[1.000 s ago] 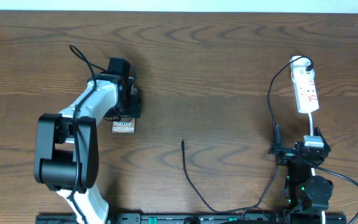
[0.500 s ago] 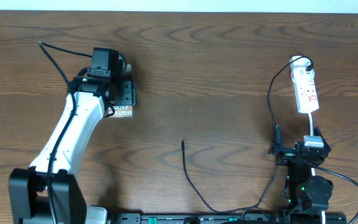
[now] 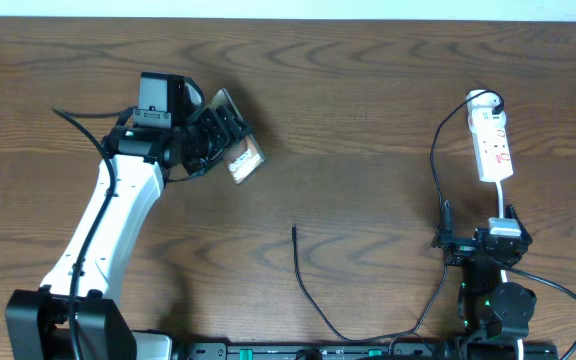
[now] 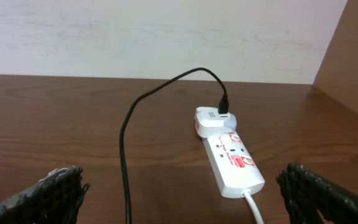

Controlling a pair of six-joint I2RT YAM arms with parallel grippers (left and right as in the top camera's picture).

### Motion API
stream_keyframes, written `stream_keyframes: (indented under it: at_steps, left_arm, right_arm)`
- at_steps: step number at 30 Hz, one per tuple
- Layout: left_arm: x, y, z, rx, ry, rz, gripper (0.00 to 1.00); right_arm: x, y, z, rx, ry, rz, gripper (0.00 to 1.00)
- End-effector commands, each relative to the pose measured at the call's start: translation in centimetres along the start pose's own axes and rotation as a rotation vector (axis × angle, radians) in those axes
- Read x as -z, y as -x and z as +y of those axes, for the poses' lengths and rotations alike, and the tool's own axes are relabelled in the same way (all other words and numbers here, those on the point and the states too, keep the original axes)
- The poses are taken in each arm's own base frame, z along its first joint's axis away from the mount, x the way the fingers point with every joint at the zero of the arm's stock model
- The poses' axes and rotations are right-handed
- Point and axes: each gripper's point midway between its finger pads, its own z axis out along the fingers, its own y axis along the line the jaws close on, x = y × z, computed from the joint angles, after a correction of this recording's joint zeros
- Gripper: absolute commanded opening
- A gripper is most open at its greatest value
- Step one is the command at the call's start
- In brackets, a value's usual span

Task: Plug charger to phone and switch on socket
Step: 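Lift the phone box upright with the left gripper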

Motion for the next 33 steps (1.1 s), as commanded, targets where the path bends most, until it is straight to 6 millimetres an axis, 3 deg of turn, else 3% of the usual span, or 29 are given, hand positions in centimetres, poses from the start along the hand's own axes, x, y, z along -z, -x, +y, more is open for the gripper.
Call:
stream_keyframes:
  at_steps: [1,8,11,15,33]
  left_arm:
    - [2.1,-1.0,-4.6,0.295,-0.194,0.12,0.07]
    - [2.8,-2.6,-5.9,0.758,-0.208,0.298,0.07]
    - [3.0,-3.0,-6.4,0.868,-0.206,0.346,0.07]
    - [3.3,-2.8,-7.2,0.873,-0.237,0.367,0.07]
    - [3.3,-3.0,-7.2,0.89,-0.233,0.374,0.08]
  right_arm:
    - [0.0,0.0,0.2,-0.015,0.008,-0.002,0.99]
    - [0.0,0.0,0.2,-0.015,0.008,-0.002,0.99]
    - [0.0,0.0,0.2,-0.015,0.008,-0.002,0.99]
    - [0.0,0.0,0.2,-0.015,0.008,-0.002,0.99]
    - [0.0,0.0,0.2,-0.015,0.008,-0.002,0.99]
